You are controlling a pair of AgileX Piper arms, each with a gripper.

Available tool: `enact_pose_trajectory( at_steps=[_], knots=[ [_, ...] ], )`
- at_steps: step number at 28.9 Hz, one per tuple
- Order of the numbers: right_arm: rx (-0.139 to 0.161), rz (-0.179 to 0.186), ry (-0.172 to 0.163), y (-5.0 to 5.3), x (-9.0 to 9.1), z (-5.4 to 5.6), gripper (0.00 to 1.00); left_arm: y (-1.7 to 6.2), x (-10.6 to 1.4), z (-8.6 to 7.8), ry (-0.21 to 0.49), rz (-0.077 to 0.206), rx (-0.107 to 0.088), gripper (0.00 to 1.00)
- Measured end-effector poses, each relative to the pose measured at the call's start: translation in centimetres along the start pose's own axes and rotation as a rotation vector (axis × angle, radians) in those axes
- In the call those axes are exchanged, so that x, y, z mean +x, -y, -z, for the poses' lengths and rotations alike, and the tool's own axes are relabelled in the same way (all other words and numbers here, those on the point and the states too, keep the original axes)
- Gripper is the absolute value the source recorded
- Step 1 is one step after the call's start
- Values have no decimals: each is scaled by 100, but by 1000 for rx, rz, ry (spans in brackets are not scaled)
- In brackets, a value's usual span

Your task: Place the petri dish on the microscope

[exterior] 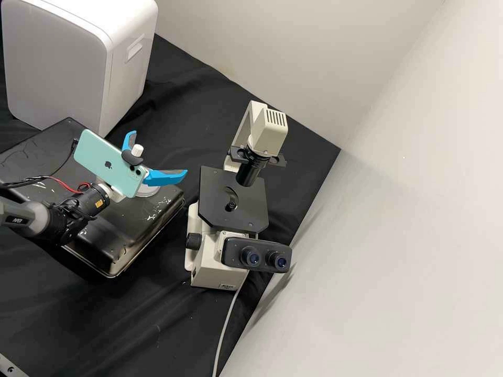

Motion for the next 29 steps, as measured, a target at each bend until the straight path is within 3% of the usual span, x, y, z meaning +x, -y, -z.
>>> enact_pose_trajectory(
  at_steps=[5, 17, 29],
  knots=[
    [0, 1, 1, 1, 0, -1, 100, 2, 0, 5, -3, 1, -16, 100],
    [0, 1, 1, 4, -4, -4, 100, 3, 1, 5, -3, 2, -16, 100],
    [-1, 22, 6, 141, -214, -108, 100, 4, 2, -3, 1, 2, -17, 100]
  ],
)
